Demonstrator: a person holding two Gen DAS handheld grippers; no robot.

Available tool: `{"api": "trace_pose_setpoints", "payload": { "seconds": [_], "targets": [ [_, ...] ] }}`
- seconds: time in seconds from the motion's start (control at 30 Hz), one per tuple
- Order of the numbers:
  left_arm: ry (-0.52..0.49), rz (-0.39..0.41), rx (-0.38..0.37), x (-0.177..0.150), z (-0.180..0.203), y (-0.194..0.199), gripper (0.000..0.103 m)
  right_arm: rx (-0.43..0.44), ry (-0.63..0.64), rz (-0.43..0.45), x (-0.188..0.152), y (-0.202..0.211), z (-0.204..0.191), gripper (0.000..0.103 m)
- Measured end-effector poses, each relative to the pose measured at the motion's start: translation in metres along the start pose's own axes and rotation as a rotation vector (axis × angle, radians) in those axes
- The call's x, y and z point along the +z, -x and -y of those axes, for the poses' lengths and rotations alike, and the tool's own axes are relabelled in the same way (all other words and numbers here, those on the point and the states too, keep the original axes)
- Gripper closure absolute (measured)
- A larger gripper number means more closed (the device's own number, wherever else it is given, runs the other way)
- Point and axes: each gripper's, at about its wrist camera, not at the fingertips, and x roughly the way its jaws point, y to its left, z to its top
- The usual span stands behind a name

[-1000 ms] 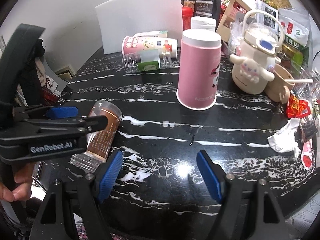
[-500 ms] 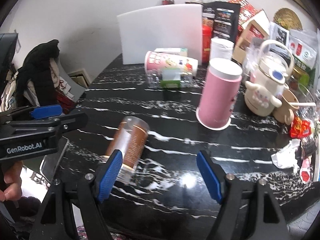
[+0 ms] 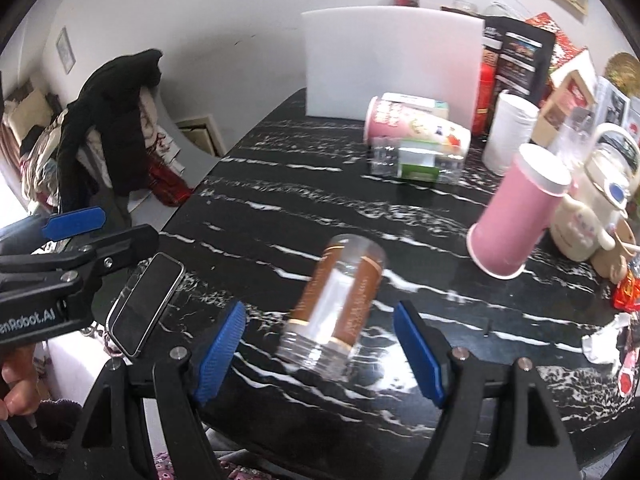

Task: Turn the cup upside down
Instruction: 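Close the right tool on the cup while the left tool opens and releases it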

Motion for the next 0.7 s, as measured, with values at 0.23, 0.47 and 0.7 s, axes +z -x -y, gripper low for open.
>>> {"api": "trace_pose_setpoints", "payload": {
  "seconds": [0.23,0.47,0.7],
  "targets": [
    [0.032,-0.017,0.007,-0.015,-0.013,-0.011,0.024,-0.001,0.002,-0.045,0.0,-0.02,-0.014,0.026],
    [0.038,-0.065,-0.011,-0.022,-0.016,-0.04,0.024,-0.031,-0.011,-0.098,0.002,-0.044,-0.016,0.026],
    [0.049,-0.101,-0.015,-0.016,-0.022,-0.071,0.024,-0.05,-0.023,-0.143,0.006,-0.068,-0.014,0.026]
  ]
}}
